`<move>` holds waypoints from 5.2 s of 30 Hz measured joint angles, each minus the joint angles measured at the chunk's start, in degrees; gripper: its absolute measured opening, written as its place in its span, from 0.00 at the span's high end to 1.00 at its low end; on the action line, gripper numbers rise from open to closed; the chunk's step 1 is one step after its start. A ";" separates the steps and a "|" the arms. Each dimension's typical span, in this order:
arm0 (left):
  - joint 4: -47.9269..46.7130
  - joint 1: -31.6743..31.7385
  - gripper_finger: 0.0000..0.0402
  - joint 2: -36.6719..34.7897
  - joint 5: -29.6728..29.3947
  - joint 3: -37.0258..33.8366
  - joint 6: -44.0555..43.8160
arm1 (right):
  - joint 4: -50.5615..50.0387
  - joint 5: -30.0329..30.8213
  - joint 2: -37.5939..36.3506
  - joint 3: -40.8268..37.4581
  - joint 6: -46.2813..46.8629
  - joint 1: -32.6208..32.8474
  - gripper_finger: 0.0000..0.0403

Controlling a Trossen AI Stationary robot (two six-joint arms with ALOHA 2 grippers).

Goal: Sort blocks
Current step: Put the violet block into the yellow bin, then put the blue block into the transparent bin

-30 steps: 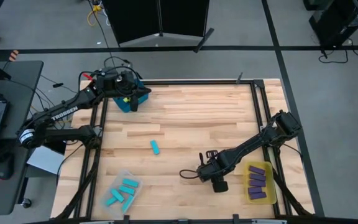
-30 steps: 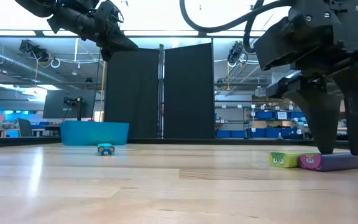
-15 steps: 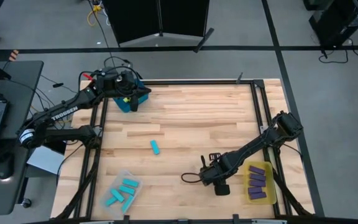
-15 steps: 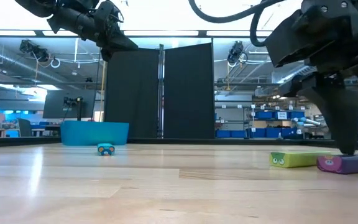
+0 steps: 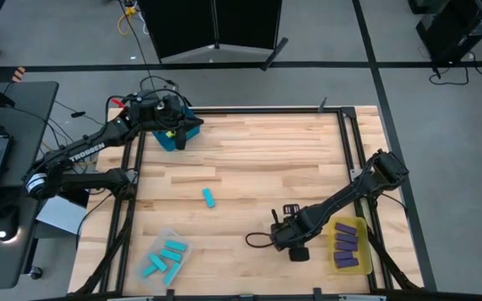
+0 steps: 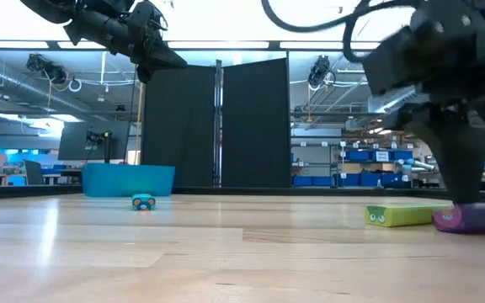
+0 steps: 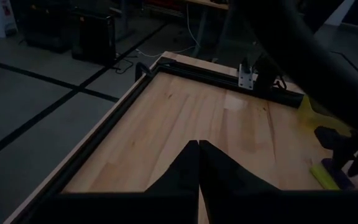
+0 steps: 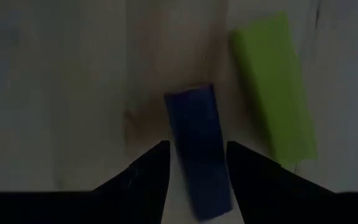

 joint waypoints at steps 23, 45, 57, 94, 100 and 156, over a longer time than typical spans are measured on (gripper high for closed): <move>0.00 0.00 0.97 0.00 1.55 -0.02 -1.29 | -0.46 -10.65 -2.22 0.50 2.39 0.46 0.72; 0.11 0.02 0.97 0.00 1.27 -0.02 0.39 | -27.60 -9.45 -27.09 -4.10 34.33 20.93 0.72; -0.17 0.02 0.97 0.00 1.19 -0.02 0.39 | -8.24 -11.89 -29.00 -20.52 38.92 24.97 0.72; -29.65 -9.18 0.97 3.00 2.80 10.61 20.42 | -29.66 -3.23 -29.30 -5.99 -2.11 -7.07 0.79; -42.19 -14.42 0.98 9.37 -2.74 17.64 28.70 | -22.47 -3.63 -31.91 -11.72 -15.73 -21.62 0.97; -40.22 -40.02 0.47 48.46 -22.67 20.73 48.53 | -23.59 -11.88 -46.38 -16.21 -30.28 -40.71 0.97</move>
